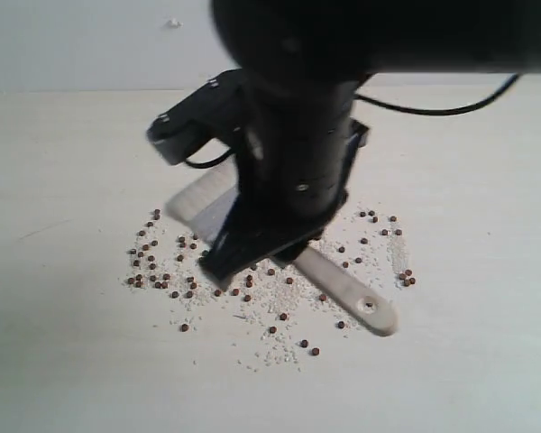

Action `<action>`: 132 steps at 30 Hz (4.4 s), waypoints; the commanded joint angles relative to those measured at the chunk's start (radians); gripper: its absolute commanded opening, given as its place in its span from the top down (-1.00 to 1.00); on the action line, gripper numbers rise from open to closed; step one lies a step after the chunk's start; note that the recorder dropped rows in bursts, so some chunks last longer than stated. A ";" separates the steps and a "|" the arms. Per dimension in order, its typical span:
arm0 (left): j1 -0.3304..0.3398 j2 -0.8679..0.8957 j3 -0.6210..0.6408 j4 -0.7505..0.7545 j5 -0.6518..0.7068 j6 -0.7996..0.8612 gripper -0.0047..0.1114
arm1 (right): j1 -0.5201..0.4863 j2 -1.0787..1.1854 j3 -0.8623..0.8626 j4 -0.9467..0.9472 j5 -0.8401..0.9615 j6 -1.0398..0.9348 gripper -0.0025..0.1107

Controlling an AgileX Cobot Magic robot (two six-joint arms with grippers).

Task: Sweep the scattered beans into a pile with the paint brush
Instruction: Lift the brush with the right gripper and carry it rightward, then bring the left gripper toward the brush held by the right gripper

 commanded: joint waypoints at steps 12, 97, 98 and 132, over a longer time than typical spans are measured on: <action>0.002 -0.006 0.001 0.001 0.000 -0.003 0.92 | -0.193 -0.370 0.303 0.171 -0.018 -0.249 0.96; -0.667 1.473 -0.832 -1.306 0.119 2.948 0.31 | -0.569 0.074 0.065 0.564 -0.016 -0.611 0.96; -0.667 1.473 -0.832 -1.306 0.115 2.964 0.17 | -0.577 0.085 0.065 0.577 -0.016 -0.630 0.96; -0.667 1.630 -0.832 -1.312 -0.101 3.157 -0.24 | -0.610 0.239 -0.073 0.899 0.040 -0.864 0.96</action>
